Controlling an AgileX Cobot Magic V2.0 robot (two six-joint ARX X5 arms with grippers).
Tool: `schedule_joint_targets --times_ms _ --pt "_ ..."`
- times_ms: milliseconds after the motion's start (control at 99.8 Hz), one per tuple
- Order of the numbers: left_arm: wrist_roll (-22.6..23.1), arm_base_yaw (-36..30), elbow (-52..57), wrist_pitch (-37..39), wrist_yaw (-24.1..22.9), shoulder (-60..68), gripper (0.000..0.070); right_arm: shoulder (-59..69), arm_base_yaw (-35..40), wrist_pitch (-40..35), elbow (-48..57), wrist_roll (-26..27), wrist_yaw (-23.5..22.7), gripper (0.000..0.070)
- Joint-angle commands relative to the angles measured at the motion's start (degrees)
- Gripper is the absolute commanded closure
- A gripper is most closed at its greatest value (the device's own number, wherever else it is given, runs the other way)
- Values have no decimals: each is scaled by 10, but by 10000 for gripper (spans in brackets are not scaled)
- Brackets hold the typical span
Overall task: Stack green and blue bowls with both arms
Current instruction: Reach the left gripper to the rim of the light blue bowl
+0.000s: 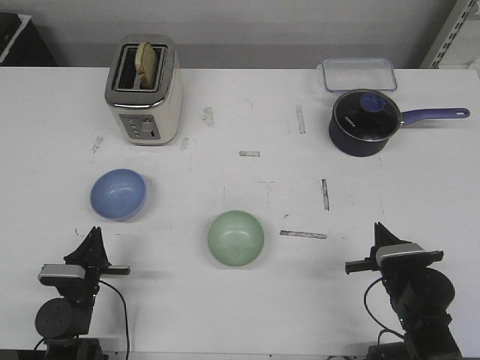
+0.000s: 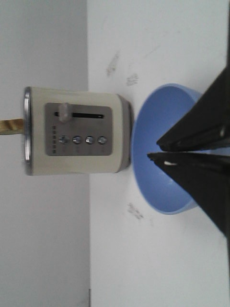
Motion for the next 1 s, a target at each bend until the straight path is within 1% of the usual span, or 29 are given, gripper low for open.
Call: schedule_joint_targets --times_ms 0,80,150,270,331,431,581,631,691,731,862,922,992 --pt "-1 1 16 25 1 0 699 3 0 1 3 -2 0 700" --pt "-1 1 68 17 1 10 698 4 1 3 3 -2 0 700" --pt "2 1 130 -10 1 35 698 3 1 3 3 -2 0 700" --pt "4 1 262 -92 1 117 694 4 1 3 3 -2 0 700" --pt "9 1 332 -140 1 169 675 4 1 3 3 -2 0 700" --pt "22 1 437 -210 1 258 552 4 1 2 3 -2 0 700" --pt "22 1 560 -303 0 377 292 8 1 2 3 -2 0 700" --pt "18 2 590 -330 -6 412 202 10 1 2 3 -2 -1 700" --pt "0 6 615 -351 -18 453 127 12 2 2 3 -2 -1 700" --pt "-17 11 625 -360 -21 479 111 14 2 2 3 -2 -1 700" --pt "-63 38 634 -390 -19 558 112 15 2 3 3 -2 -1 700" --pt "-77 55 634 -412 -6 598 113 15 1 2 3 -2 -1 700" --pt "-77 75 634 -440 18 645 118 15 1 2 3 -2 -1 700"
